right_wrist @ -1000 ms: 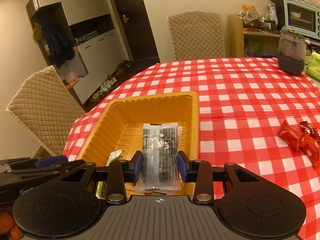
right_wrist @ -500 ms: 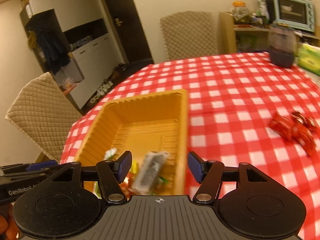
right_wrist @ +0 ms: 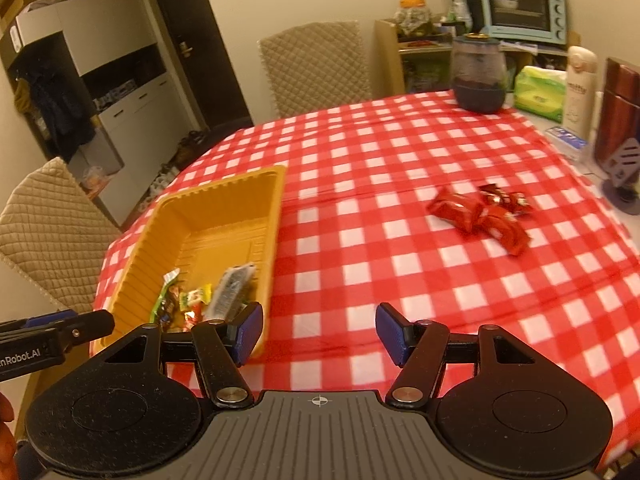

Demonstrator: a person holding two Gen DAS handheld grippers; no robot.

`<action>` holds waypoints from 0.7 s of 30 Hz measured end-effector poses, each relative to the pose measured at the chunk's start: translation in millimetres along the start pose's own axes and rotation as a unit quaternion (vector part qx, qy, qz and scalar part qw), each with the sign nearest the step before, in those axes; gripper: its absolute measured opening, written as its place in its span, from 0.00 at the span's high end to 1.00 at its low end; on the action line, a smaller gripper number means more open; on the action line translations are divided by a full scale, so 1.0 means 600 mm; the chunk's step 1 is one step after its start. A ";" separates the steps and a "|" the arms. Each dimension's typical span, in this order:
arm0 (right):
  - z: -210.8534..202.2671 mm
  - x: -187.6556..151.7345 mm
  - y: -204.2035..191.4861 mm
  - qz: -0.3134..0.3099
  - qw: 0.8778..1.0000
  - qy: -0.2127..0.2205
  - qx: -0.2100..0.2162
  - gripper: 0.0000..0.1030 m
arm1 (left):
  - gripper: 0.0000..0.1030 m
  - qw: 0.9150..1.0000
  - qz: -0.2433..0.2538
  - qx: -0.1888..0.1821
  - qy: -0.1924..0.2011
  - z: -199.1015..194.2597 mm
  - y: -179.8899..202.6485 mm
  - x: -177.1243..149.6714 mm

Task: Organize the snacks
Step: 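Move both open grippers back toward the red wrapped candies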

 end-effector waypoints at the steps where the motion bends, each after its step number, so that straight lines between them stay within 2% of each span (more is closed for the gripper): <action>1: -0.008 -0.002 0.005 0.001 1.000 0.001 -0.002 0.38 | 0.40 1.000 0.000 0.000 0.000 -0.005 0.004 -0.002; 21: -0.101 -0.008 0.075 0.024 0.999 0.030 -0.032 0.34 | 0.33 0.999 0.014 -0.034 -0.004 -0.038 0.099 -0.023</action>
Point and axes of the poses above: each gripper's, at about its wrist camera, not at the fingertips, and z roughly the way its jaws point, y to its right, x to its top, the point moved 7 cm from there along z, roughly the way its jaws point, and after that the axes turned 2 degrees about -y, right-handed, at the moved point
